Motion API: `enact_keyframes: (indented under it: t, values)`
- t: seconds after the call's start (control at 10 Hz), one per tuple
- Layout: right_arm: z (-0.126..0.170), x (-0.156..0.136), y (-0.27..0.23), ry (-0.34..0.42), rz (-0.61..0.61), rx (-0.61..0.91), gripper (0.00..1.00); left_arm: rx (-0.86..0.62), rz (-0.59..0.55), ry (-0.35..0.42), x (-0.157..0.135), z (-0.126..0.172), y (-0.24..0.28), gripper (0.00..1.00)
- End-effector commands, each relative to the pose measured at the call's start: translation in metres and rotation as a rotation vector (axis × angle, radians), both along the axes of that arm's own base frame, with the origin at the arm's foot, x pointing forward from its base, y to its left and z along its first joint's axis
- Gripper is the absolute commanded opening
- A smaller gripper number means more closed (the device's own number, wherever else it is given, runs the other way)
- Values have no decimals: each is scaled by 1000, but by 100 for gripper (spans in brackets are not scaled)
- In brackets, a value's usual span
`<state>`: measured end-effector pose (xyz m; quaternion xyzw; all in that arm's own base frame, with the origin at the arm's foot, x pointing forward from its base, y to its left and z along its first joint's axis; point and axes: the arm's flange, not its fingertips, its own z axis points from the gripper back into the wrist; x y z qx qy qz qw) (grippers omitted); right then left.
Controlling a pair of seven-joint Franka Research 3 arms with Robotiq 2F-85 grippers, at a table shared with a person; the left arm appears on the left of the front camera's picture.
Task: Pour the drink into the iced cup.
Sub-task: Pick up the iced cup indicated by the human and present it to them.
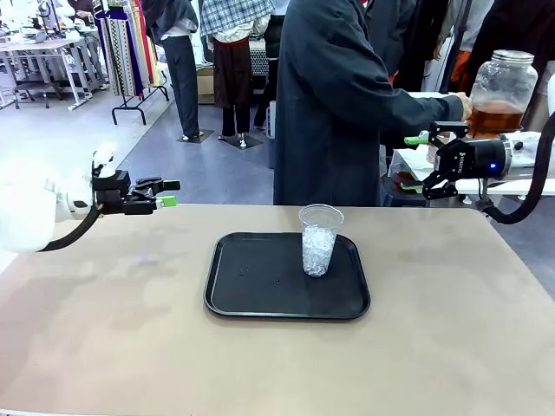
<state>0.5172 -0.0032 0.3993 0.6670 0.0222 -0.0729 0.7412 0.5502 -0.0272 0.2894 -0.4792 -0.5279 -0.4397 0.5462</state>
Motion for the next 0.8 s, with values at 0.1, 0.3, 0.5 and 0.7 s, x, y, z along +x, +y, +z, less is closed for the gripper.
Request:
enact_keyframes:
  t: [0.1, 0.3, 0.5, 0.7]
  values:
    - [1, 0, 0, -1, 1, 1, 100, -5, -2, -1, -1, 5, 0, 100]
    - [1, 0, 0, -1, 1, 1, 100, -5, -2, -1, -1, 5, 0, 100]
    - [1, 0, 0, -1, 1, 1, 100, -5, -2, -1, -1, 5, 0, 100]
    - [1, 0, 0, -1, 1, 1, 100, -5, -2, -1, -1, 5, 0, 100]
